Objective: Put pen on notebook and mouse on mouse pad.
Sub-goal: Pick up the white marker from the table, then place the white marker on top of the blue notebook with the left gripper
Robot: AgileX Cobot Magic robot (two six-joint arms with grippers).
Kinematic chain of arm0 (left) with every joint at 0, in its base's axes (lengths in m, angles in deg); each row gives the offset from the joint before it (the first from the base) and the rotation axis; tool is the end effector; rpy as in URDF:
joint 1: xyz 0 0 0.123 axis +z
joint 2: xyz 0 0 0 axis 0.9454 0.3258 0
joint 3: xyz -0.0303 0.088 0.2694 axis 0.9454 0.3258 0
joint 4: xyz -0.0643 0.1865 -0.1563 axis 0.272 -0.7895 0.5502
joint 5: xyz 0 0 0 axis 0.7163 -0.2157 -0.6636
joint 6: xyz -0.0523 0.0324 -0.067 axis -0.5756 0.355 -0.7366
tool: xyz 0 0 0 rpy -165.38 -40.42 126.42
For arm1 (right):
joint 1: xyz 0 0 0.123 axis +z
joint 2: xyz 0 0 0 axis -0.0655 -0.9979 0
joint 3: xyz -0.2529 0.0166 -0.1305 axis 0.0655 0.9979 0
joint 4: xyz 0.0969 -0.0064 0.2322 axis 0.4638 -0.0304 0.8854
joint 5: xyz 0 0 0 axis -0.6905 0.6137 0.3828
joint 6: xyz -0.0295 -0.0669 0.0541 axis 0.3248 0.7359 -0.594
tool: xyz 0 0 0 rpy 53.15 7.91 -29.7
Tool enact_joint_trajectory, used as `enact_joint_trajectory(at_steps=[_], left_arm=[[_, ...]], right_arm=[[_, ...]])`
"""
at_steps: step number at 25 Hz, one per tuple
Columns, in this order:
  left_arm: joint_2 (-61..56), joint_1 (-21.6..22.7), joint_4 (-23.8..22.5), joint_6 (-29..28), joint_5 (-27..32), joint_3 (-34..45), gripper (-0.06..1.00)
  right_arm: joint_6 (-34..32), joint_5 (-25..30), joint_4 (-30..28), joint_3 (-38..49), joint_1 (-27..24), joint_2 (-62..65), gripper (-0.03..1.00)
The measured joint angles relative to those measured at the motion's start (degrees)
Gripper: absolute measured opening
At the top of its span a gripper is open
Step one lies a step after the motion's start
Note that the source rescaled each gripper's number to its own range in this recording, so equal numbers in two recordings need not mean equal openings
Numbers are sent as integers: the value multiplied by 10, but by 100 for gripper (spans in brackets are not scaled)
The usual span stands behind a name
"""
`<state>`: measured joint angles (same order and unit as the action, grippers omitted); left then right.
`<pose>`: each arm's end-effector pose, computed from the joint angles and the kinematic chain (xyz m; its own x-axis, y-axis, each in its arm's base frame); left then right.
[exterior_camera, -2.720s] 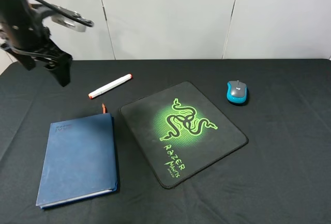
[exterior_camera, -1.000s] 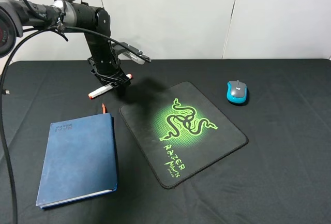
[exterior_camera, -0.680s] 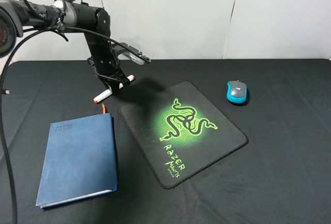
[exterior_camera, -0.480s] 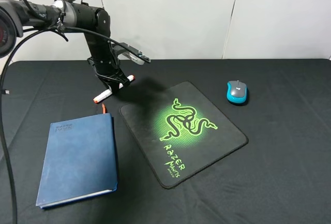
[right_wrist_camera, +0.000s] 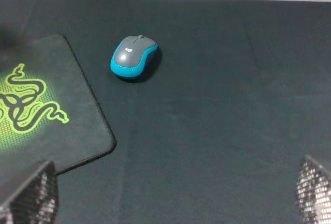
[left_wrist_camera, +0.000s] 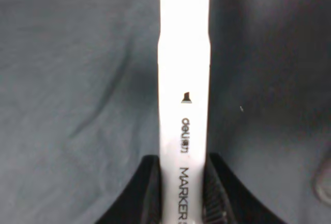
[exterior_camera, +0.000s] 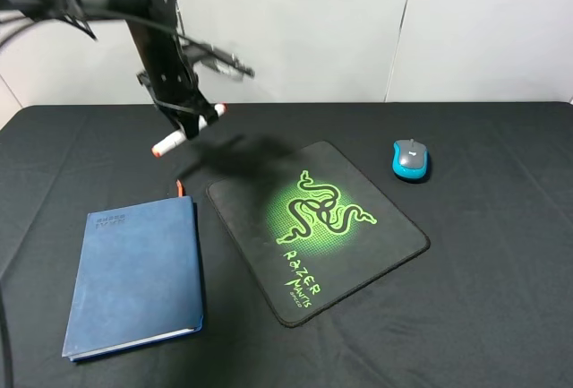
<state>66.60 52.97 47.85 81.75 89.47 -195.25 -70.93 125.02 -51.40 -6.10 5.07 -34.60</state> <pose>0.4578 -0.1422 0.1714 -0.7418 0.6337 -0.2193 0.6131 0.7734 0.1610 -0.0042 0.0054 0.2794 -0.4180 0.0185 -0.9082 -0.0658 0.9965 0.0507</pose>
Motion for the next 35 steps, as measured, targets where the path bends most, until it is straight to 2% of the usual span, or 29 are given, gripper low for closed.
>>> enact_joint_trajectory(at_steps=[6, 12, 15, 19, 22, 27, 32, 35], left_arm=[[-54, 0, 12, -54, 94, 0, 0], [-106, -6, 38, -59, 100, 10, 0], [-147, -13, 40, -67, 100, 59, 0], [-220, -15, 48, -79, 99, 166, 0], [-278, -17, 48, -101, 75, 252, 0], [-352, -43, 41, -147, 9, 389, 0], [-366, -64, 41, -197, -69, 503, 0], [-367, -67, 65, -207, -121, 562, 0]], right_arm=[[0, 0, 0, 0, 0, 0, 100], [0, 0, 0, 0, 0, 0, 100], [0, 0, 0, 0, 0, 0, 100], [0, 0, 0, 0, 0, 0, 100], [0, 0, 0, 0, 0, 0, 100], [0, 0, 0, 0, 0, 0, 100], [0, 0, 0, 0, 0, 0, 100], [0, 0, 0, 0, 0, 0, 100]])
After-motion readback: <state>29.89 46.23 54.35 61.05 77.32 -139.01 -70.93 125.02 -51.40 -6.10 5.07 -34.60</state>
